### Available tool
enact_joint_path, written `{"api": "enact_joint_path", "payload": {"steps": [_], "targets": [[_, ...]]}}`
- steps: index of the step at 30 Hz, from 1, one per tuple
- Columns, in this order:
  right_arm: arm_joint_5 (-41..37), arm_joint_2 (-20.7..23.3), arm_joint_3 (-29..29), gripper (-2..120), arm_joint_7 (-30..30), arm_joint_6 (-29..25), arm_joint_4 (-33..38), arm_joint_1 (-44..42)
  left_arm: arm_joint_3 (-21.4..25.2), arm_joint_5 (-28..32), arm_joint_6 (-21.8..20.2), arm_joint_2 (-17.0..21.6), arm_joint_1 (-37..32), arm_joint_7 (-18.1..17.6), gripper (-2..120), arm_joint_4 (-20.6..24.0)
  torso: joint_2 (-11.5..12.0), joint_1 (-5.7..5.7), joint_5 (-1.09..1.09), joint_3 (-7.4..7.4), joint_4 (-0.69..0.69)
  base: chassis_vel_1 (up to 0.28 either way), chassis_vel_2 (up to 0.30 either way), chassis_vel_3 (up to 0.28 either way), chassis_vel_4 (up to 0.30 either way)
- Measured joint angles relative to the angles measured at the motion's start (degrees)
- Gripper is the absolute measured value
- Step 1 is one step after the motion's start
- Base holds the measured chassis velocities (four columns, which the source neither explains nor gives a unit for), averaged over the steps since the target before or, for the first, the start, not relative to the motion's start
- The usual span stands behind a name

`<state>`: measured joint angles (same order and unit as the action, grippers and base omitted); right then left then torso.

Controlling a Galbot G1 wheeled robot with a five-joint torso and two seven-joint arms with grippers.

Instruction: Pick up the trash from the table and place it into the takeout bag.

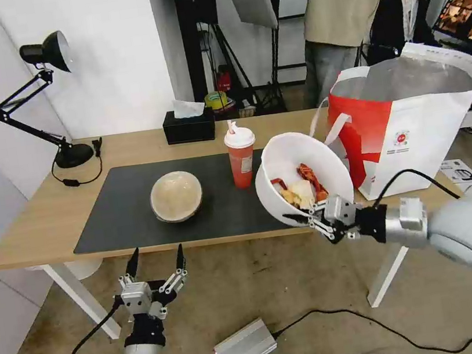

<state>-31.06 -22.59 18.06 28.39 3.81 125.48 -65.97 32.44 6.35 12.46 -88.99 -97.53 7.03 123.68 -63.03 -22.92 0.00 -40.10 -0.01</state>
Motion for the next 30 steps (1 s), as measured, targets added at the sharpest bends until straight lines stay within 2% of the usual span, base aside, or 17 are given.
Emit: {"api": "enact_joint_path", "payload": {"steps": [12,14,22,24,30], "targets": [[-1.52,1.74,5.67,0,-1.37,-0.47,5.54,-4.34,-0.68,-0.04,-0.07,0.02,0.17,0.11,100,-0.21,0.00,0.00,0.00,0.00,0.01,0.000,0.000,0.000,0.000],[-2.09,2.06,9.03,0,-1.60,-0.83,6.59,-6.07,-0.62,-0.05,-0.07,0.14,-0.05,0.12,100,-0.05,0.01,0.00,0.00,0.00,0.01,0.000,0.000,0.000,0.000],[-4.48,3.13,16.47,0,-2.13,-1.29,8.44,-9.35,-0.48,-0.01,0.03,0.53,-0.08,0.16,100,-0.08,0.01,0.00,0.00,0.00,0.01,0.000,0.000,0.000,0.000],[-6.81,4.43,19.67,0,-2.43,-1.30,8.49,-9.43,-0.56,0.03,0.13,0.79,-0.05,0.17,100,-0.28,0.01,0.00,0.00,0.00,0.01,0.000,0.000,0.000,0.000],[-10.65,6.93,24.08,0,-3.72,-1.32,7.85,-8.92,-0.92,0.07,0.42,1.30,-0.20,0.23,100,-0.51,0.01,0.00,0.00,-0.01,0.01,0.000,0.000,0.000,0.000]]}}
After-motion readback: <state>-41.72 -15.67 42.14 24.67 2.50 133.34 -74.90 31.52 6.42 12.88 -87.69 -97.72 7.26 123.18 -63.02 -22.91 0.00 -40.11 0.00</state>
